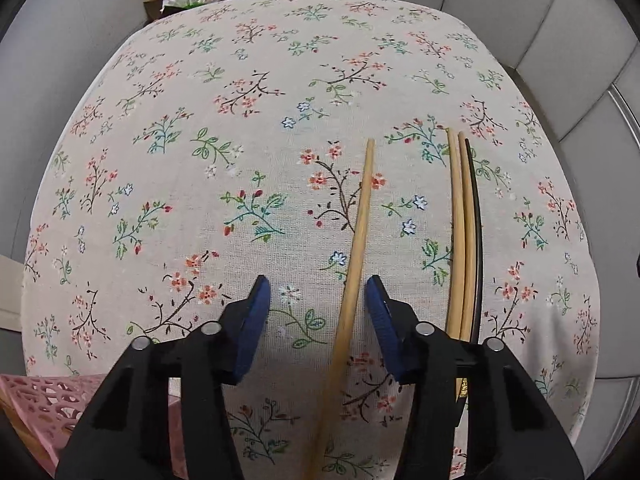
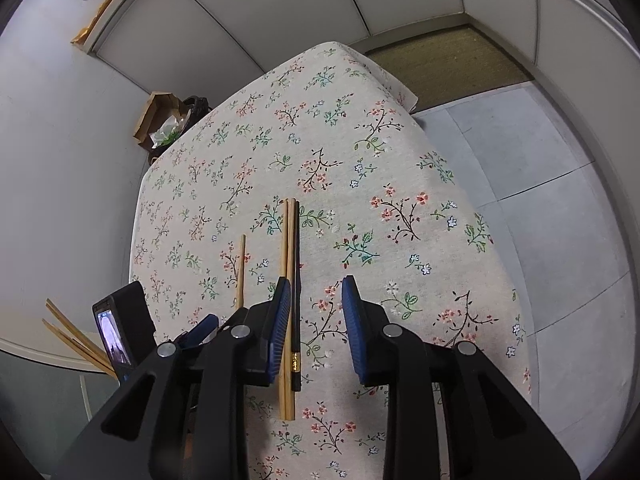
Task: Organize utensils
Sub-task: 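Grasp a wooden chopstick with the left tool while the right tool grasps two chopsticks, then lower the chopsticks into the pink holder with both tools and open them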
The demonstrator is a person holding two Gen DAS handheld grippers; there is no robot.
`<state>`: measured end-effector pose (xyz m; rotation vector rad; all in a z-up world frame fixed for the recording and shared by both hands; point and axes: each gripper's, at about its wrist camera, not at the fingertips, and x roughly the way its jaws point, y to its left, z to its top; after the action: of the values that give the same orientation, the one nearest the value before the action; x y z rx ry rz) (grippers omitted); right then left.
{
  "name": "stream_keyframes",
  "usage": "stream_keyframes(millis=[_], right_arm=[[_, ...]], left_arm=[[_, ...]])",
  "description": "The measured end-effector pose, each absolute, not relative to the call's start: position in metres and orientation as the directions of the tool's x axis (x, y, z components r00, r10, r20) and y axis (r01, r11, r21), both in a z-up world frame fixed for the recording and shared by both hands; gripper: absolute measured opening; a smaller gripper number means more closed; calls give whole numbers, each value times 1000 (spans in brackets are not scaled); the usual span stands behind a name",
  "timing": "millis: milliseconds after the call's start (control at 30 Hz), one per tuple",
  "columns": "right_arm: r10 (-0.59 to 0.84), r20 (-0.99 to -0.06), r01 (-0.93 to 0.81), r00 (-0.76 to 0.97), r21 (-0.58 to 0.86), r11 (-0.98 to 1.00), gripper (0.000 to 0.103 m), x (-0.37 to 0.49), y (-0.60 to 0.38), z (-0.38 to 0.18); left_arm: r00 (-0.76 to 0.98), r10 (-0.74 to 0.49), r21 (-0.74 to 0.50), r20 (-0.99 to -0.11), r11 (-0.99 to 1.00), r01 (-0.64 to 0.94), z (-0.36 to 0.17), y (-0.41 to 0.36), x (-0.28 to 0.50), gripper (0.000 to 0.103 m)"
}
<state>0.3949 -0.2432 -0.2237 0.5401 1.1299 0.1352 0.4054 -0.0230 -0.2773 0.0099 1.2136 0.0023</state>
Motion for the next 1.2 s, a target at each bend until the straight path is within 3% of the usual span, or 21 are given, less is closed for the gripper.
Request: stream_keyframes(millis=[33,67,100,333,567,800,1200], right_arm=[[370,-822,161,433,475,865,28,395,-242,-225],[375,-821,152,431,476,866,28,396,-240,-225],[383,-819,141,428,479,867,28,397,-238,-226],[415,-817,57,401,474,879,21,403,-216,-233],[462,-818,-85,344,463,882,17,421,-177,-257],[469,-827,-112,310,458,882,15,436,-155,-285],[315,-906,-95,281,301,949,11,442,-131,-302]], left_arm=[[350,-8,-2,-937,1000,18,-277,-25,405,30],[345,-23,-12,-938,999,33,-276,-27,404,11],[331,-43,-31,-943,999,43,-276,-29,403,7],[312,-162,-150,-936,987,61,-264,-38,390,6],[413,-206,-182,-887,978,98,-207,-40,358,6],[528,-231,-182,-817,973,143,-153,-25,327,6],[556,-268,-225,-786,963,146,-136,-5,319,6]])
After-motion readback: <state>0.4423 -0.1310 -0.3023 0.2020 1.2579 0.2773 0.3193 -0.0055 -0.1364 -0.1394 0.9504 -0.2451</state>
